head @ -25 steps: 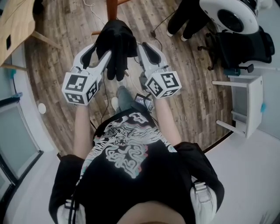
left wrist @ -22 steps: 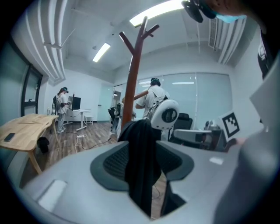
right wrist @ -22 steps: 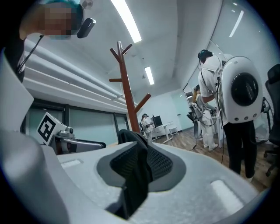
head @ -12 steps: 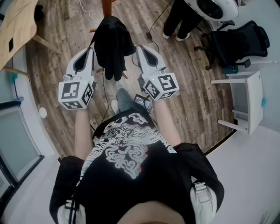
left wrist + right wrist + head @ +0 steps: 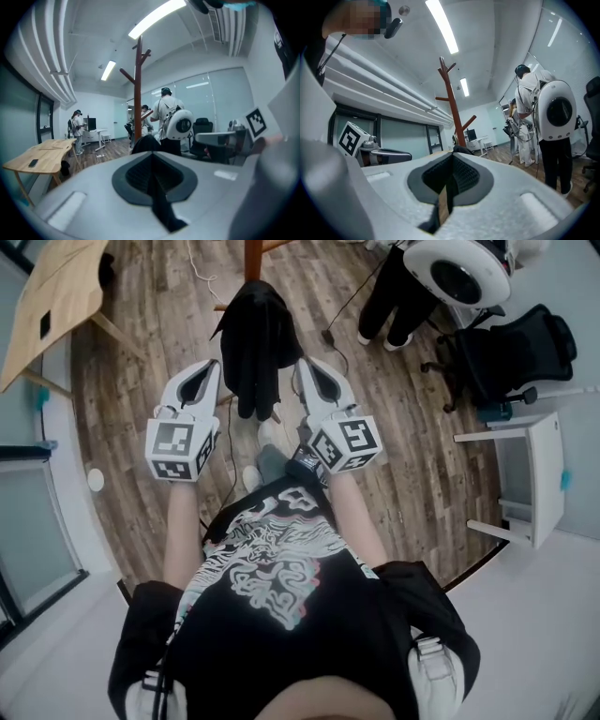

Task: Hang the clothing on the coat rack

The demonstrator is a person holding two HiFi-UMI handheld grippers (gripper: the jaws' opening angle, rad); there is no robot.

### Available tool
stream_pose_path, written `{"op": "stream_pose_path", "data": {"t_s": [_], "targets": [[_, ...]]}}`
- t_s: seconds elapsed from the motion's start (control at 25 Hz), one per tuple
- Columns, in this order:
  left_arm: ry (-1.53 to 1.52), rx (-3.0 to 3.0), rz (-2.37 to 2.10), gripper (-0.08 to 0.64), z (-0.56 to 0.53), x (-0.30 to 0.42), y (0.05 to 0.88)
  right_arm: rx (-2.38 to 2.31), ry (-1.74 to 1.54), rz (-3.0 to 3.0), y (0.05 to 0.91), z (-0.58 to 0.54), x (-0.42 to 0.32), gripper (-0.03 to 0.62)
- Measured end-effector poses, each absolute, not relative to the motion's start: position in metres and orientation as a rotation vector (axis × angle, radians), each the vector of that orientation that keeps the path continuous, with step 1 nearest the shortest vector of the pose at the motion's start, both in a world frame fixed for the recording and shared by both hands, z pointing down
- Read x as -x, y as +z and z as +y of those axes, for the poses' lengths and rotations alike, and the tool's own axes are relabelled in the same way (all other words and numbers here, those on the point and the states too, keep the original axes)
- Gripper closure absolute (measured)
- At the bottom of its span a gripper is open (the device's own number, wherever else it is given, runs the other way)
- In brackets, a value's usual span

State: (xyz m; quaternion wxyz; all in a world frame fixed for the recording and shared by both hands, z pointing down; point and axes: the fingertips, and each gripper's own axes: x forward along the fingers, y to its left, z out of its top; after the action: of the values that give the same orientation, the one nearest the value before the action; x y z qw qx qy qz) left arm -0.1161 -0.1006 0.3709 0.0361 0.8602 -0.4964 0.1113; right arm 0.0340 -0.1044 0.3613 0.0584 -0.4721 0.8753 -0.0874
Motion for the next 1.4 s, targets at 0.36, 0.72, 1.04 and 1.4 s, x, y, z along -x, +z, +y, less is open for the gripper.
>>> {"op": "stream_pose_path", "data": {"t_s": [0.36,0.72,1.04,1.4], "targets": [[0.347,-2.635,-1.607,0.571,-0.088,0.121,0.354,1.332,-0.186,2.734,0.341,-0.094,-0.011,0.592],[0.251,-2.553,-1.653,0.571,-0.084,0.110,0.338,1.321,-0.155,2.767,0.326,-0.098,-0.031,0.592],[0.155,-2.492,-1.653,0.571,-0.077,0.113,0.341,1.294,-0.188,2.769,0.336,-0.095,-0.035,0.592],[0.087,-2.442,-1.658,0.571,-0.067,0.128,0.345,1.293,-0.183,2.779,0.334,-0.094,-0.034,0.592]]}}
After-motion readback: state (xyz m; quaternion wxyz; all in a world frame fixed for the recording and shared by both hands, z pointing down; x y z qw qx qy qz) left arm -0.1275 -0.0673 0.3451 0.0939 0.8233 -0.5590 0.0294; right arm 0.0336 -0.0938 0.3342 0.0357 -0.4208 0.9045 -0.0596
